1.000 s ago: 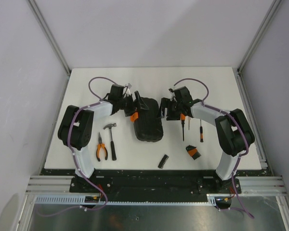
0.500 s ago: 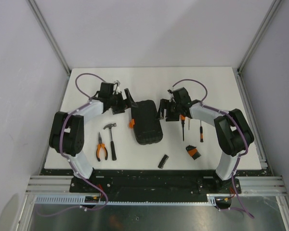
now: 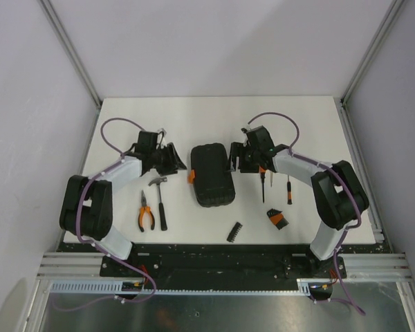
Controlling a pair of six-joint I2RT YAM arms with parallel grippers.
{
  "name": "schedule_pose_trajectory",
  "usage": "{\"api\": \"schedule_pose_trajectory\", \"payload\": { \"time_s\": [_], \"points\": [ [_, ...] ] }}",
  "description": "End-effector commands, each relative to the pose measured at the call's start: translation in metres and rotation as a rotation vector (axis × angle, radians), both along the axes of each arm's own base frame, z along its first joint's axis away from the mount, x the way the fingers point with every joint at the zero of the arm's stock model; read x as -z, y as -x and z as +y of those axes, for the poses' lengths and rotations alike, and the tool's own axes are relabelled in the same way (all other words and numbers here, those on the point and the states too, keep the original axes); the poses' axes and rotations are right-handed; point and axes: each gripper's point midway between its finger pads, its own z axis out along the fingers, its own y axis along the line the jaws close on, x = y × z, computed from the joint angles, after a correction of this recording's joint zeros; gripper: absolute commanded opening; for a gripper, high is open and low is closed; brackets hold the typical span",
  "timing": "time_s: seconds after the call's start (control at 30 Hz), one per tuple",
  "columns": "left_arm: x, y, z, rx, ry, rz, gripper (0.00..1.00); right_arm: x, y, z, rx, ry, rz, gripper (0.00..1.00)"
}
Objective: Pack the tool kit
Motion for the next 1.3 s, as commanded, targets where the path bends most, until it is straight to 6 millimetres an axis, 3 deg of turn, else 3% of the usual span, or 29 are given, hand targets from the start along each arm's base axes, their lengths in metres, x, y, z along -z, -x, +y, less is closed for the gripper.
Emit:
{"api": "schedule_pose_trajectory", "payload": {
  "time_s": [0.0, 0.13, 0.33, 0.57, 1.0, 1.1, 1.27],
  "points": [
    [-0.004, 0.025, -0.017, 0.068, 0.051, 0.014, 0.49, -0.034, -0.014, -0.009, 0.044, 0.02, -0.138, 0.71],
    [0.009, 0.032, -0.01, 0.025, 0.011, 0.036, 0.43, -0.052, -0.017, -0.002, 0.034, -0.031, -0.181, 0.71],
    [0.03, 0.034, -0.009, -0.041, 0.016, 0.101, 0.35, -0.041, -0.013, -0.003, 0.035, -0.02, -0.139, 0.69],
    [0.021, 0.029, -0.024, -0.039, 0.126, 0.069, 0.41, -0.038, -0.012, -0.004, 0.041, -0.018, -0.125, 0.68],
    [0.04, 0.022, -0.026, -0.027, 0.109, 0.099, 0.33, -0.037, -0.014, -0.003, 0.045, -0.035, -0.118, 0.68],
    [0.036, 0.019, -0.03, -0.008, 0.131, 0.08, 0.33, -0.036, -0.015, -0.003, 0.047, -0.033, -0.116, 0.68],
    [0.012, 0.008, -0.043, 0.026, 0.209, -0.005, 0.37, -0.035, -0.014, -0.004, 0.05, -0.028, -0.11, 0.67]
  ]
}}
